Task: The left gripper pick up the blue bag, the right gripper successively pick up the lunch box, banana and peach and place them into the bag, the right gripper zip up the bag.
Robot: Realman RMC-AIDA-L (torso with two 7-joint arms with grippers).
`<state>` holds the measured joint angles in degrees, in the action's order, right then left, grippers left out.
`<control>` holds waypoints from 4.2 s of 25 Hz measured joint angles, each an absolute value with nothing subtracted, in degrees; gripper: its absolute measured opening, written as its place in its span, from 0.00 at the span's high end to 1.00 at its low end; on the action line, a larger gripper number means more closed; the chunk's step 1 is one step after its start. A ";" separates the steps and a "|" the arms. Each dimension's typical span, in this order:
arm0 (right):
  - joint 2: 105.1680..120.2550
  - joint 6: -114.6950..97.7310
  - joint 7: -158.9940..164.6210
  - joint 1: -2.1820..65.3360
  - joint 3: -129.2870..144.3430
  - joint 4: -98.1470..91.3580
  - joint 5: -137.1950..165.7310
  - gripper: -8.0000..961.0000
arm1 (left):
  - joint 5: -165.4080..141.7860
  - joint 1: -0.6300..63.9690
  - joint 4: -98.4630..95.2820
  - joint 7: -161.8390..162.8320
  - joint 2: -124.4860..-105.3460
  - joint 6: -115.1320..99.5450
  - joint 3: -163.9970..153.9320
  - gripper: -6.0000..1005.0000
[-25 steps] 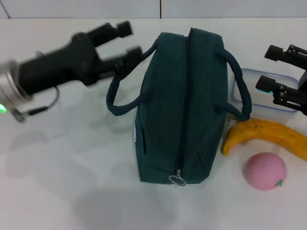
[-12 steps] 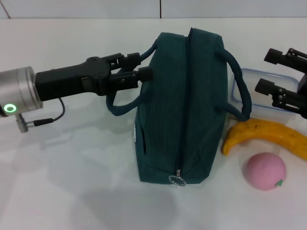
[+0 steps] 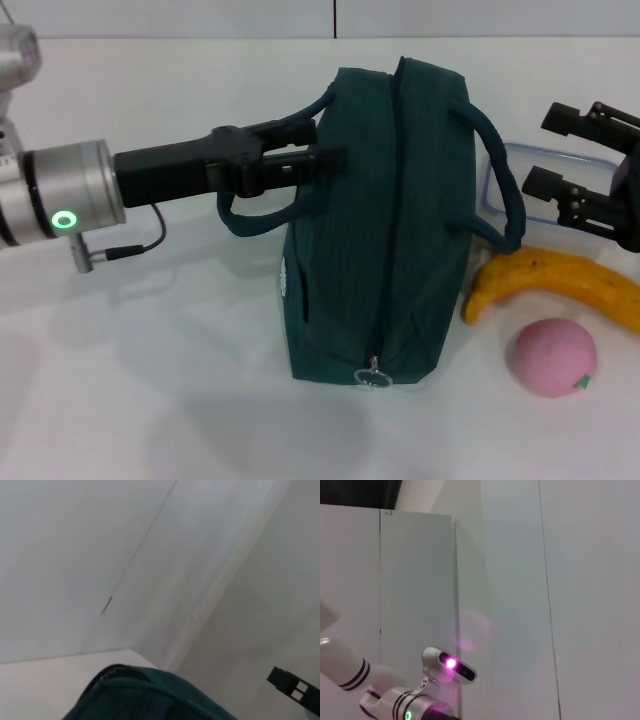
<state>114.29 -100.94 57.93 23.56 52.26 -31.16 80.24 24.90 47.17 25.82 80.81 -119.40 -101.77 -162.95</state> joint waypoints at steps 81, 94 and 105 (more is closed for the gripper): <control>112.14 -78.56 70.38 20.08 18.01 -13.20 80.71 0.28 | 28.13 44.56 14.67 62.54 -119.41 -94.58 -162.84 0.95; 112.41 -71.79 87.77 24.45 21.14 -7.92 81.44 0.28 | 27.69 44.06 14.50 60.95 -119.53 -95.17 -162.86 0.95; 114.83 -64.95 93.13 27.99 21.36 -5.59 80.86 0.29 | 28.04 44.10 14.47 61.08 -119.36 -95.35 -162.87 0.95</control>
<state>114.83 -64.95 93.14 27.99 21.36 -5.59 80.86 28.04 44.10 14.47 61.08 -119.36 -95.35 -162.87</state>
